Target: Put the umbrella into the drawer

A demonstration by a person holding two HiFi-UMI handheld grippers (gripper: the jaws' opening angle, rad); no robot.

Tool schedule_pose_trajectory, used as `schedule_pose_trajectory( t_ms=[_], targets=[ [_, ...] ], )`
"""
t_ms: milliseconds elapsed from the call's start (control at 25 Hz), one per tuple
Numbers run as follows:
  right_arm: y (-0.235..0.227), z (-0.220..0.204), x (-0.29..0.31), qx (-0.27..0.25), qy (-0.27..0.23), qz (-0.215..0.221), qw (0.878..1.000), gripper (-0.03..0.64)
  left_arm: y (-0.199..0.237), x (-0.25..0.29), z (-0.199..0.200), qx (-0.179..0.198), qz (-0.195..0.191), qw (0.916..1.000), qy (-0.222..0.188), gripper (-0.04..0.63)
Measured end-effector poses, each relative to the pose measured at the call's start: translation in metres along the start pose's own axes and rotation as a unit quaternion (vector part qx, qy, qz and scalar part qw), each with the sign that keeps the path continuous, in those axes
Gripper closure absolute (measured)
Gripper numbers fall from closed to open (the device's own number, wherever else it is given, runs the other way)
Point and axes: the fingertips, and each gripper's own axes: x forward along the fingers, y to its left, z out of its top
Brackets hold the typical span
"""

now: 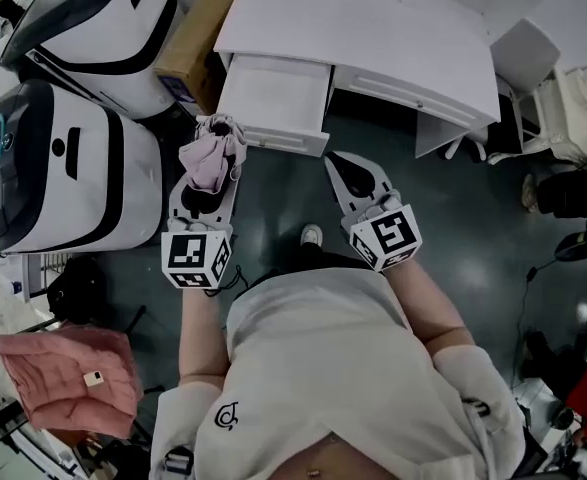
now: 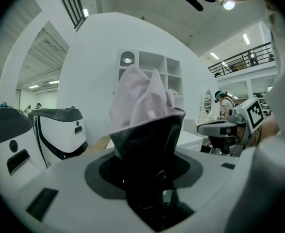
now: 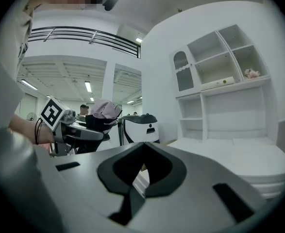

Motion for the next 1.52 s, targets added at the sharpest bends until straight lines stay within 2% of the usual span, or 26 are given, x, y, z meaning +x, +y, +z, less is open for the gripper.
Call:
schedule_pose_trajectory(
  t_ms=[280, 440, 600, 720, 920, 1080, 1280, 1520],
  targets=[
    [-0.054, 0.003, 0.031, 0.009, 0.000, -0.006, 1.000, 0.611, -0.003, 0.076, 0.011, 0.029, -0.032, 0.9986, 0.030, 0.370],
    [-0.080, -0.005, 0.048, 0.020, 0.012, -0.023, 0.999, 0.611, 0.005, 0.119, 0.012, 0.033, -0.066, 0.9963, 0.044, 0.370],
    [-0.104, -0.007, 0.073, 0.027, 0.015, -0.047, 0.998, 0.611, 0.017, 0.165, 0.011, 0.070, -0.103, 0.9905, 0.058, 0.370],
    [-0.121, -0.006, 0.093, 0.034, 0.006, -0.079, 0.996, 0.611, 0.024, 0.201, 0.007, 0.093, -0.146, 0.9822, 0.073, 0.370],
    [-0.148, -0.017, 0.124, 0.055, -0.004, -0.143, 0.988, 0.611, 0.039, 0.258, -0.007, 0.132, -0.232, 0.9586, 0.100, 0.370],
    [-0.173, -0.033, 0.147, 0.066, -0.001, -0.194, 0.979, 0.611, 0.049, 0.302, -0.042, 0.152, -0.292, 0.9349, 0.133, 0.370],
    [-0.191, -0.053, 0.146, 0.075, 0.021, -0.267, 0.960, 0.611, 0.039, 0.334, -0.105, 0.168, -0.368, 0.8908, 0.208, 0.370],
    [-0.209, -0.082, 0.159, 0.091, 0.045, -0.302, 0.948, 0.611, 0.030, 0.370, -0.184, 0.181, -0.411, 0.8451, 0.290, 0.368]
  ],
)
